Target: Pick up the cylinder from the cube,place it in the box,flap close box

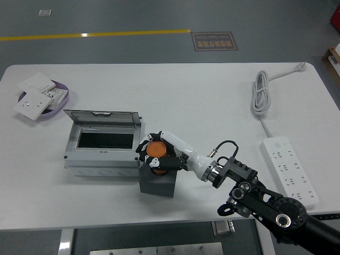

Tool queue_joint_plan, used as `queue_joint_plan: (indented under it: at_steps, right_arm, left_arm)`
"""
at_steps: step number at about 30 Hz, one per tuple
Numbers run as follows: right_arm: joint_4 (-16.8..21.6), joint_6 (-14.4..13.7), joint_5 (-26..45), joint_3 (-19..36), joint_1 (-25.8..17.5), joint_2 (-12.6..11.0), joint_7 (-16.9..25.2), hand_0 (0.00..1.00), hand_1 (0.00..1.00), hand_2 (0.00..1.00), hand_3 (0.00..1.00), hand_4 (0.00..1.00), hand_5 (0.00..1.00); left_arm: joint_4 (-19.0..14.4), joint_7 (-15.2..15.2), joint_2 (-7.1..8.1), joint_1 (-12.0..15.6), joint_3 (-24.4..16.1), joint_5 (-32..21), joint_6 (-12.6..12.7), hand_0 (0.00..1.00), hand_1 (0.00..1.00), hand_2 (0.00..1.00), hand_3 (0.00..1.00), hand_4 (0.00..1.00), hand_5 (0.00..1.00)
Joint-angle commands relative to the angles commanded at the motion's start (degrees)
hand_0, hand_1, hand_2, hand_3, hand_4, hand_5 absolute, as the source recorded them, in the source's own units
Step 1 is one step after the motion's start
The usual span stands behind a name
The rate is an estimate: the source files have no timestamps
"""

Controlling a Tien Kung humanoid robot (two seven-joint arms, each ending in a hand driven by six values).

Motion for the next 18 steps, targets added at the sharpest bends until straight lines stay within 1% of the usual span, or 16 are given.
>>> queue_joint_plan:
  at_steps: [4, 5, 8, 13, 18]
  right_arm:
    - [0.5, -0.8, -1.7, -1.6, 2.7, 0.0, -1.2, 0.376, 0.407, 0.393, 0.337, 0.002, 0.002]
    - [0.6, -1.0, -2.2, -2.2, 3.7, 0.2, -1.6, 0.397, 0.409, 0.401, 0.326, 0.002, 0.002]
    - [0.6, -1.6, -5.1, -4.9, 7.0, 2.1, -3.6, 0.397, 0.409, 0.401, 0.326, 0.002, 0.002]
    - [-0.6, -2.6, -9.4, -8.9, 11.2, 5.3, -6.4, 0.382, 0.4, 0.395, 0.317, 0.002, 0.002]
    - [-1.6, -4.5, -13.7, -11.7, 14.6, 6.6, -7.9, 0.38, 0.409, 0.396, 0.315, 0.002, 0.002]
  left_arm:
    - [0.0, 0.1, -0.04, 0.1, -0.4, 0.4, 0.0, 0.923, 0.852, 0.854, 0.951, 0.002, 0.002]
    - [0.0, 0.2, -0.06, 0.1, -0.6, 0.5, 0.1, 0.923, 0.852, 0.854, 0.951, 0.002, 0.002]
    - [0.0, 0.4, -0.07, 0.2, -0.9, 0.8, 0.1, 0.923, 0.852, 0.854, 0.951, 0.002, 0.002]
    - [0.0, 0.5, 0.13, 0.0, -1.2, 1.1, 0.1, 0.923, 0.852, 0.854, 0.951, 0.002, 0.002]
    - [0.0, 0.7, 0.31, 0.0, -1.5, 1.5, 0.2, 0.923, 0.852, 0.854, 0.951, 0.002, 0.002]
